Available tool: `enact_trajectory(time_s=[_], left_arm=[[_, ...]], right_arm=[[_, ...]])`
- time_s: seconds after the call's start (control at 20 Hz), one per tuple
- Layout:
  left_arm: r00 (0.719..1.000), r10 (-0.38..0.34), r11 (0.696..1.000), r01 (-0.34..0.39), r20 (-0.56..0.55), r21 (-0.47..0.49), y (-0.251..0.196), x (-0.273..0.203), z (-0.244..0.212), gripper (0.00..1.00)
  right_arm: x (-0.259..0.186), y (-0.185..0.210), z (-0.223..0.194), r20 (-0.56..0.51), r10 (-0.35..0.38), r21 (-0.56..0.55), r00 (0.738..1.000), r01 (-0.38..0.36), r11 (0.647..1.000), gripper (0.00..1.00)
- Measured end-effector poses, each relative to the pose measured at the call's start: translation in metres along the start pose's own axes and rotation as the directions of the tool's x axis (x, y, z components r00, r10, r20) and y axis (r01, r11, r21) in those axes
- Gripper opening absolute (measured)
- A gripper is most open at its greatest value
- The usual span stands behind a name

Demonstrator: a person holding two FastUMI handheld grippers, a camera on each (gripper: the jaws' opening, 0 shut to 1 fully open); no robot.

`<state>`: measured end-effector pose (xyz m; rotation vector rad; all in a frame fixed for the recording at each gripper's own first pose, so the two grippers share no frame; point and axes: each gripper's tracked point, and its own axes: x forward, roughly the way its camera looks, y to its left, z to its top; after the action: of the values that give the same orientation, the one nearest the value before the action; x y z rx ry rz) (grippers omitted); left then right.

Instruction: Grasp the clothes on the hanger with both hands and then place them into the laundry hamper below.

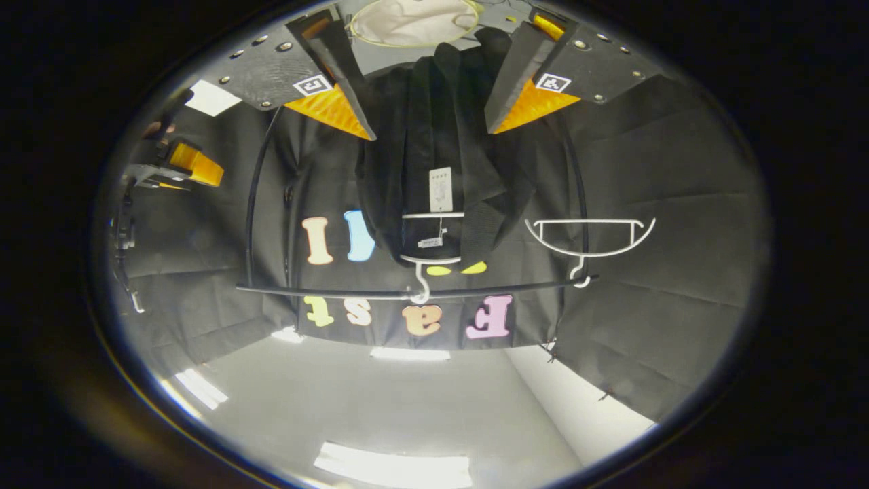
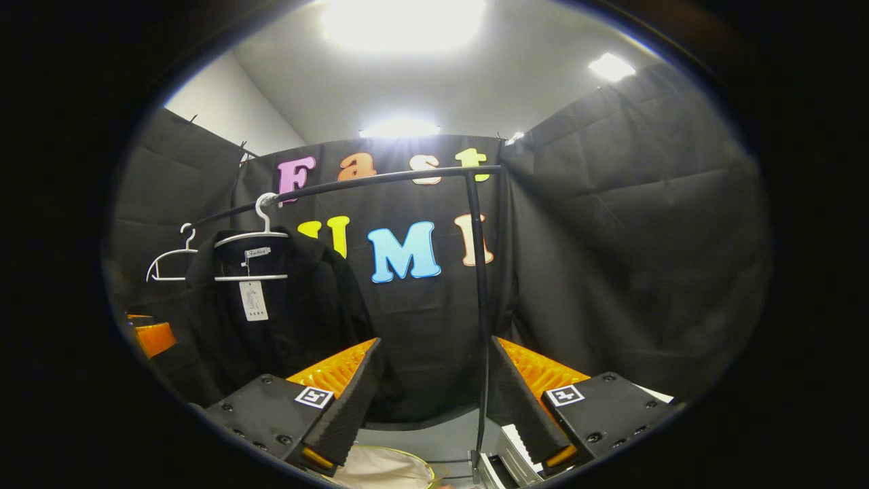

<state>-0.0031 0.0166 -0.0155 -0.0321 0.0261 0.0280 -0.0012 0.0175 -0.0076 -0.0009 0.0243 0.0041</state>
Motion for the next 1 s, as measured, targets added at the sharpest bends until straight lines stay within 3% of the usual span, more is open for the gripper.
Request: enact_trajectory(time_s=[0.5, 1.0], left_arm=[[0.999, 0.046, 0.997, -0.047, -0.021, -0.053, 0.016, 0.0, -0.004, 0.91], [0.987, 0.16, 0.983, -0.162, -0.03, -0.089, 0.042, 0.018, 0.005, 0.93]], right_arm=[[0.003, 0.023, 0.005, -0.038, 0.048, -0.003, 0.998, -0.049, 0.999, 0.98], [0.027, 0.059, 0.02, -0.026, 0.136, -0.003, 0.99, -0.136, 0.991, 0.98]])
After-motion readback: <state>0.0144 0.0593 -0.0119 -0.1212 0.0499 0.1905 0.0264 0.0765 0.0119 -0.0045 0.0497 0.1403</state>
